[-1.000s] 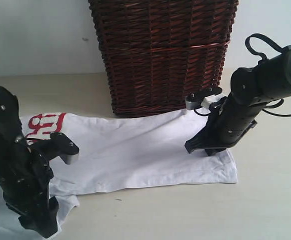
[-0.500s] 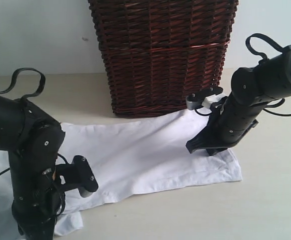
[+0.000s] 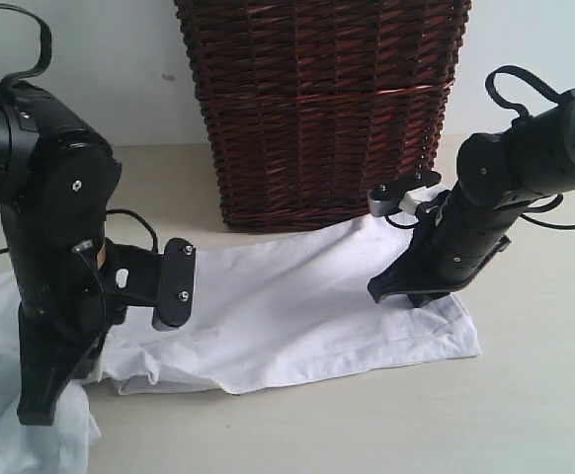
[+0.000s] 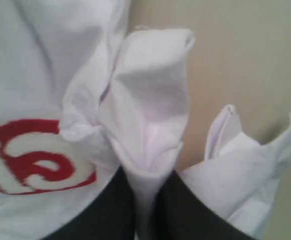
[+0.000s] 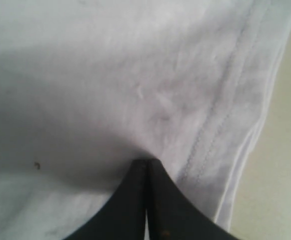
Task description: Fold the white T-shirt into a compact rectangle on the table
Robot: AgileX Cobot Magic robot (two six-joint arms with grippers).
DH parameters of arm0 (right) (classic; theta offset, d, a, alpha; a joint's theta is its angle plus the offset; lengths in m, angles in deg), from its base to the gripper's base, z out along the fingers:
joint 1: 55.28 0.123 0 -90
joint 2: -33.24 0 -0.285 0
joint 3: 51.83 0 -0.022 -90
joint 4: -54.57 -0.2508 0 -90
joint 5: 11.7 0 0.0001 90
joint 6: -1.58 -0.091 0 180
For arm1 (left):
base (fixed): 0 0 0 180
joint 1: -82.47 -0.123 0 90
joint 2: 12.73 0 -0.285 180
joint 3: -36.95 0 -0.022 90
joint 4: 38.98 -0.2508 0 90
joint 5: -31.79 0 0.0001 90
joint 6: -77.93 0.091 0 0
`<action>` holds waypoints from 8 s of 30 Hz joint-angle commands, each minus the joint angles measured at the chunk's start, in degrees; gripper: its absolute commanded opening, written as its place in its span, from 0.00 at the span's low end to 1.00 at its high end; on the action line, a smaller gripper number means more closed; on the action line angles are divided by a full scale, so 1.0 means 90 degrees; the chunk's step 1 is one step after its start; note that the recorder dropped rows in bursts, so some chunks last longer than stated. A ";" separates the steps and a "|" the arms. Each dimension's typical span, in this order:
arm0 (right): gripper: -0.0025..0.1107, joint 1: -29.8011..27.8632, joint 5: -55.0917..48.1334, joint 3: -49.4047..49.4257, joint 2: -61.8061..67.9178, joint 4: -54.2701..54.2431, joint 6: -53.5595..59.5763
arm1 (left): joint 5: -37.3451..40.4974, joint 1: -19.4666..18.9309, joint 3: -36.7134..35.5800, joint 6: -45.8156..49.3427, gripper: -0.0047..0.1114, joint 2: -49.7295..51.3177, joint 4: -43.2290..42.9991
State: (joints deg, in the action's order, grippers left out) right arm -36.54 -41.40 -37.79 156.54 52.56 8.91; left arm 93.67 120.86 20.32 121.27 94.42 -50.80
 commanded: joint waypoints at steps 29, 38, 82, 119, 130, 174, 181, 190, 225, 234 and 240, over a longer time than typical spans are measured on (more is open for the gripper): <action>0.02 -0.0067 -0.0327 0.0165 0.0206 0.0223 0.0008 | -0.3920 -0.1098 0.0032 -0.4713 0.42 0.0303 -0.3093; 0.02 -0.0067 -0.0327 0.0165 0.0206 0.0223 0.0008 | -0.1700 -0.1086 0.0032 -0.2096 0.35 -0.1003 0.0689; 0.02 -0.0051 -0.0273 0.0165 0.0206 0.0039 0.0008 | -0.3492 -0.1748 -0.1978 -1.0170 0.04 -0.0581 -0.8335; 0.02 -0.0051 -0.0541 0.0178 0.0395 0.0073 0.0170 | -0.3557 -0.2489 -0.1358 -1.2051 0.34 -0.0995 -0.7408; 0.02 -0.0051 -0.0541 0.0178 0.0395 0.0046 0.0169 | -0.5683 -0.2474 -0.1461 -1.0673 0.05 -0.1483 -0.4530; 0.06 0.0086 -0.0478 -0.0098 -0.0411 -0.1302 0.1580 | -0.4888 -0.3810 -0.0488 -0.6475 0.04 -0.0606 -0.0897; 0.37 0.1549 0.0007 -0.0098 -0.0654 -0.4857 0.5568 | -0.4143 -0.3810 -0.0424 -0.6001 0.04 -0.1426 -0.0897; 0.30 0.2726 0.1489 -0.0697 0.0027 -0.4659 0.4952 | -0.3996 -0.3810 -0.0454 -0.6001 0.04 -0.1426 -0.0693; 0.42 0.2726 0.0818 -0.1093 0.0341 -0.3209 0.3512 | -0.3951 -0.3810 -0.0454 -0.5938 0.04 -0.1426 -0.0541; 0.02 0.2726 0.0013 -0.1253 0.0584 -0.2589 0.3697 | -0.3994 -0.3810 -0.0454 -0.5855 0.04 -0.1415 -0.0514; 0.02 0.2726 -0.0571 -0.1253 0.0525 -0.2540 0.3723 | -0.3994 -0.3810 -0.0454 -0.5842 0.04 -0.1415 -0.0485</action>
State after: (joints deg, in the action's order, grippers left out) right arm -12.07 -43.28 -48.62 161.99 28.90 41.66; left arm 58.32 86.40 16.17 68.43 82.07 -55.64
